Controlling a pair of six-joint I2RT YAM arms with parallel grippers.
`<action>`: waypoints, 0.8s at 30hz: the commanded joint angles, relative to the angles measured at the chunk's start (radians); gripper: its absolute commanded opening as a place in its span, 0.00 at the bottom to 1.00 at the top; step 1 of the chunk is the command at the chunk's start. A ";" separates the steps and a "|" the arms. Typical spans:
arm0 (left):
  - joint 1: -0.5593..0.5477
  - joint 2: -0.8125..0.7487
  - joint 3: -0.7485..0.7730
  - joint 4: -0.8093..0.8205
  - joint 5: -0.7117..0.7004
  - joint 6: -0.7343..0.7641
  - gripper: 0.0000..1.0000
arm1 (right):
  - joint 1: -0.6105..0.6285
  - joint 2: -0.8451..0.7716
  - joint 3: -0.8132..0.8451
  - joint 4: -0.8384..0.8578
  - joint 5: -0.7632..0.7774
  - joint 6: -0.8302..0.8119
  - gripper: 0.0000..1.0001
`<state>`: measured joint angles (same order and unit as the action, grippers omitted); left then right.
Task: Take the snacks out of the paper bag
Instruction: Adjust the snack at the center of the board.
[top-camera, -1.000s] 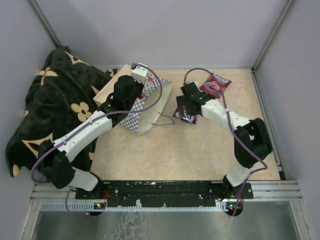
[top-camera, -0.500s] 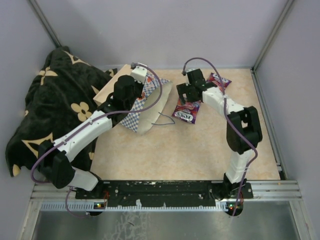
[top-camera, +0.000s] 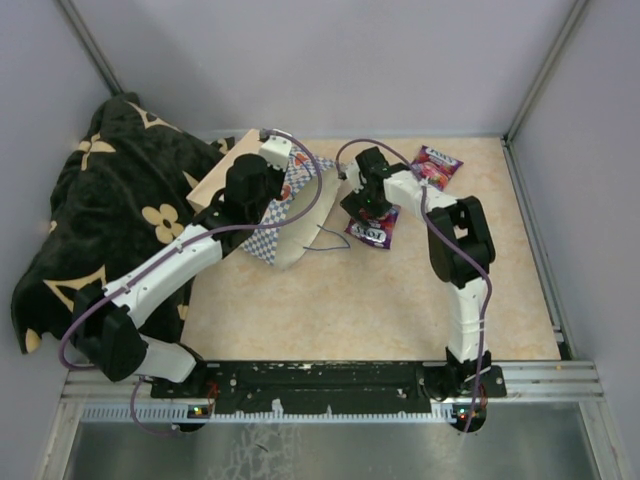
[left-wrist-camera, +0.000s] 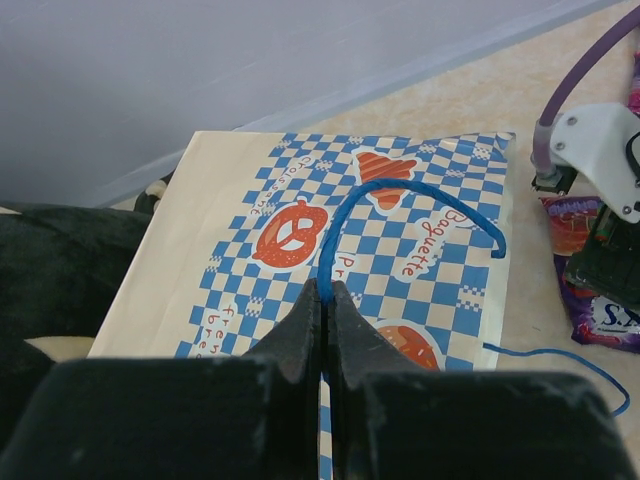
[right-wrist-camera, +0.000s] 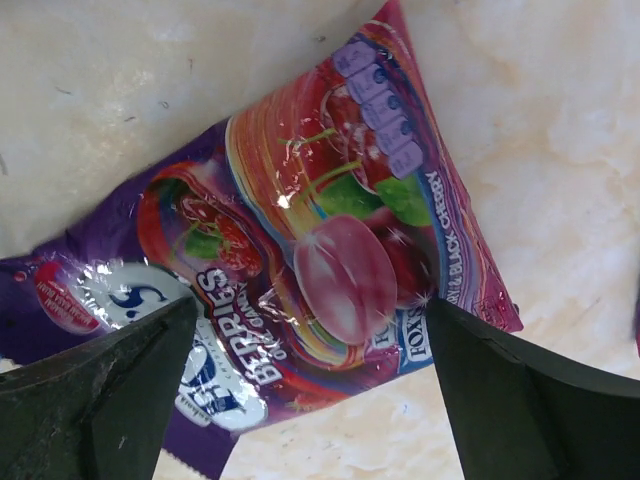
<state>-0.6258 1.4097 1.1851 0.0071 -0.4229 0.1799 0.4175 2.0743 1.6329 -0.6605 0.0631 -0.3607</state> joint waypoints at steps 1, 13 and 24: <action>0.011 -0.015 -0.005 0.017 -0.022 0.009 0.00 | 0.004 0.041 0.027 -0.018 0.018 -0.071 0.99; 0.023 0.011 -0.005 0.022 -0.021 0.019 0.00 | -0.040 0.097 0.000 0.031 0.411 0.700 0.99; 0.027 0.008 -0.007 0.015 -0.001 -0.002 0.00 | -0.095 -0.003 -0.161 -0.183 0.306 1.737 0.99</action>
<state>-0.6106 1.4204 1.1793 0.0074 -0.4259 0.1860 0.3393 2.1120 1.6028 -0.7010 0.4301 0.8692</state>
